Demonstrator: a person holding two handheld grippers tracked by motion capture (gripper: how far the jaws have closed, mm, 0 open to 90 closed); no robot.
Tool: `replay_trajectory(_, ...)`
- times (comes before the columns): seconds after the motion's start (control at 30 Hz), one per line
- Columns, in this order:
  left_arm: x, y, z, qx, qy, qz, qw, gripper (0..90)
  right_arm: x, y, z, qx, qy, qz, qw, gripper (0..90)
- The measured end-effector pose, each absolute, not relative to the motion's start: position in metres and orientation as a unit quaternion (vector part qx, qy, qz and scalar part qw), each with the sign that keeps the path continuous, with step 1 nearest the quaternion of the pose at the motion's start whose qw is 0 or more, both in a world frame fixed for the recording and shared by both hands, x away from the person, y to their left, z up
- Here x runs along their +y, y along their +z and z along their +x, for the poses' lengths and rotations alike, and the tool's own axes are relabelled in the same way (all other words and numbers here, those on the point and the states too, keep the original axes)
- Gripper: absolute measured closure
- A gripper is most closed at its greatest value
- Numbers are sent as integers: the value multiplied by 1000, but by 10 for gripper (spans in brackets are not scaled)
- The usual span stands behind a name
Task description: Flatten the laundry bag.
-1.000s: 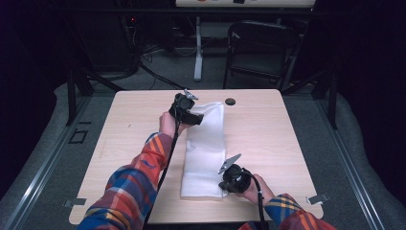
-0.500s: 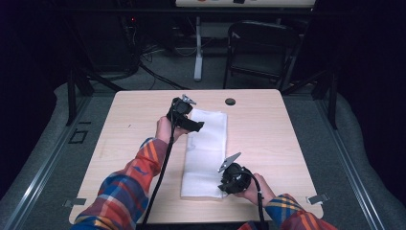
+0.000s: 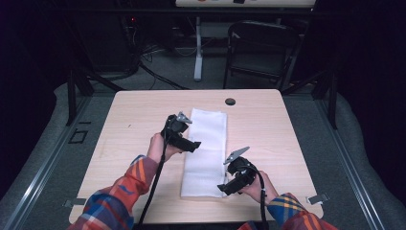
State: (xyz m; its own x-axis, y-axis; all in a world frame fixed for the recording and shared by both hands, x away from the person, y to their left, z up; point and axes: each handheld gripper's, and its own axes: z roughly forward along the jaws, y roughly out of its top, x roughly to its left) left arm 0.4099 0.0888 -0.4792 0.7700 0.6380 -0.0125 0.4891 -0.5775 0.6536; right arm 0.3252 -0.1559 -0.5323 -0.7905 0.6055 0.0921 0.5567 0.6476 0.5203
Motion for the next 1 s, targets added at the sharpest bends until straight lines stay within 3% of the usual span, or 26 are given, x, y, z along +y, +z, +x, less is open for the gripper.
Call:
replay_trajectory(0.4, 92, -497, 372, 303, 90, 890, 328, 53, -164, -532, 328, 903, 273, 328, 54, 92)
replay_trajectory(1.0, 88, -514, 312, 268, 61, 902, 333, 48, -167, -530, 328, 902, 267, 335, 52, 100)
